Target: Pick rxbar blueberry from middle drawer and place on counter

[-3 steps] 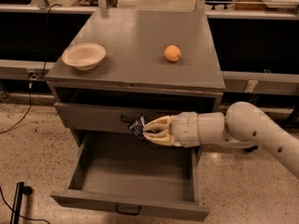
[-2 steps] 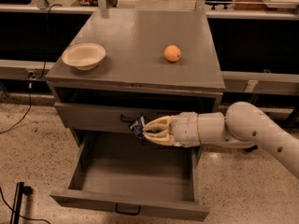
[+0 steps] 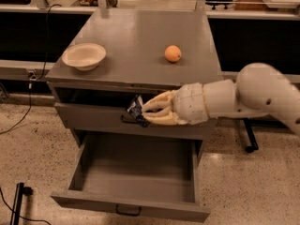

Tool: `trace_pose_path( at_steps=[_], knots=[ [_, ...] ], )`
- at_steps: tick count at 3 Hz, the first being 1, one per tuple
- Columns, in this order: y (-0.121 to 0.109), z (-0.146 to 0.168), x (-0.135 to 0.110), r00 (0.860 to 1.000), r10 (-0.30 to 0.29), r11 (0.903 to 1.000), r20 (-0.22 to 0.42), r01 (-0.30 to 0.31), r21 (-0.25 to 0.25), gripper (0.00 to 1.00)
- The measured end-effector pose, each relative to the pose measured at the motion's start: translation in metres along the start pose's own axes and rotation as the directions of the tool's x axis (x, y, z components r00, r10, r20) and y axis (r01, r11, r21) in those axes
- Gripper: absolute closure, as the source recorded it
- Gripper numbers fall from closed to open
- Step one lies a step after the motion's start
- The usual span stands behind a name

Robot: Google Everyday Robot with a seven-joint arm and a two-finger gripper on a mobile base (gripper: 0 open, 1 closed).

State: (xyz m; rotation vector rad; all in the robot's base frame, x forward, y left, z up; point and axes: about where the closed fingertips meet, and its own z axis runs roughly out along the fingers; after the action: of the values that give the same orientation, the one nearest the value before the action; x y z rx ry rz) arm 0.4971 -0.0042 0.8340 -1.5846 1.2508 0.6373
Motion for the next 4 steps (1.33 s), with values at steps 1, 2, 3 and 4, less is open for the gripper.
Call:
trace_pose_path(
  at_steps=[1,2,3,4],
  knots=[
    [-0.027,-0.018,-0.042,0.998,-0.053,0.9984,-0.023,0.053,-0.021,1.00],
    [-0.071,-0.034,-0.069,0.998,-0.037,0.9993,0.043,0.037,-0.007,1.00],
    [-0.128,-0.052,-0.084,0.996,0.013,0.9978,0.088,-0.019,0.064,1.00],
    [-0.183,-0.052,-0.086,0.992,0.077,0.9877,0.098,-0.089,0.129,1.00]
  ],
)
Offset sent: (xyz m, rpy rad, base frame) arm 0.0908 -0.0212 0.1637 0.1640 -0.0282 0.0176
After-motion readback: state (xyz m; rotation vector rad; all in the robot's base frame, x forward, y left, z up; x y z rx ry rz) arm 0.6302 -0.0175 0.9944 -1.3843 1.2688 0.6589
